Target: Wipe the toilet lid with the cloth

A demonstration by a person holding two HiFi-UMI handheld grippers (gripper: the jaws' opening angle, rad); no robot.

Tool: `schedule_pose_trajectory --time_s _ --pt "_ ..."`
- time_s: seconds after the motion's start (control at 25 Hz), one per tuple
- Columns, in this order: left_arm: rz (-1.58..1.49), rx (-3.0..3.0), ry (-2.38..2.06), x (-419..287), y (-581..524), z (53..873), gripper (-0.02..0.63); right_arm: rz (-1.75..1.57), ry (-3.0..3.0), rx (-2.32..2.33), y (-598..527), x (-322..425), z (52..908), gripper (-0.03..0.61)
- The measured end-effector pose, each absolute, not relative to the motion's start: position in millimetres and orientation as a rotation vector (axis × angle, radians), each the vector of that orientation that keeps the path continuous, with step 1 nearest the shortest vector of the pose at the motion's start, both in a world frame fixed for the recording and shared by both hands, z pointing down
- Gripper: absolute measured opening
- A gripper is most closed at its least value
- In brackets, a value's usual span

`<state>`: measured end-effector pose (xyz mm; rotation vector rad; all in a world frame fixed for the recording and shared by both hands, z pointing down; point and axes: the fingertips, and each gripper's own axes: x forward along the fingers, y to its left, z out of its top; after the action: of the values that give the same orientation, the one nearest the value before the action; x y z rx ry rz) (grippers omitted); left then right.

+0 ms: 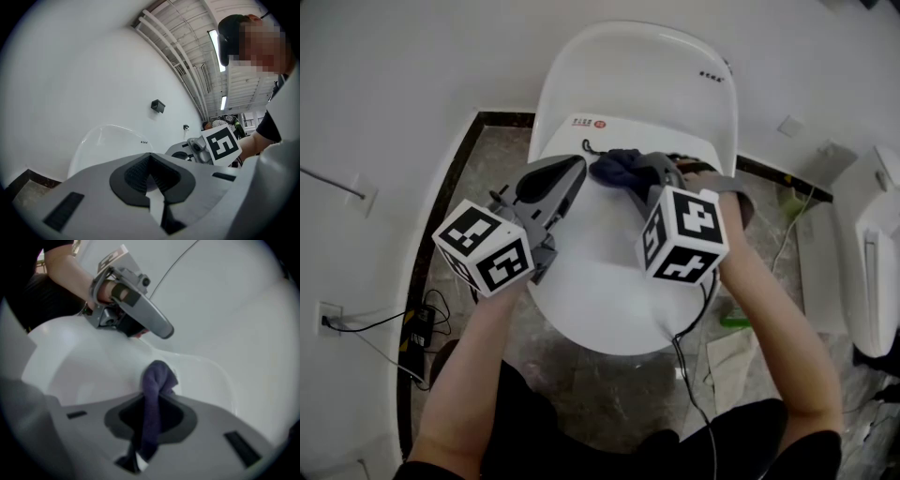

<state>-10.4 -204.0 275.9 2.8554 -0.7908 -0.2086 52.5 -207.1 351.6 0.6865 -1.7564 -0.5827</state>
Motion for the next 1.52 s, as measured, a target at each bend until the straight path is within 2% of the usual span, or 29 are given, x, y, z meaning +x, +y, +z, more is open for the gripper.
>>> schedule_pose_trajectory --time_s 1.52 --pt "-0.195 2.854 -0.793 -13.0 -203.7 278.2 0.014 -0.615 -1.797 0.559 -66.2 8.6 357.5 0.075"
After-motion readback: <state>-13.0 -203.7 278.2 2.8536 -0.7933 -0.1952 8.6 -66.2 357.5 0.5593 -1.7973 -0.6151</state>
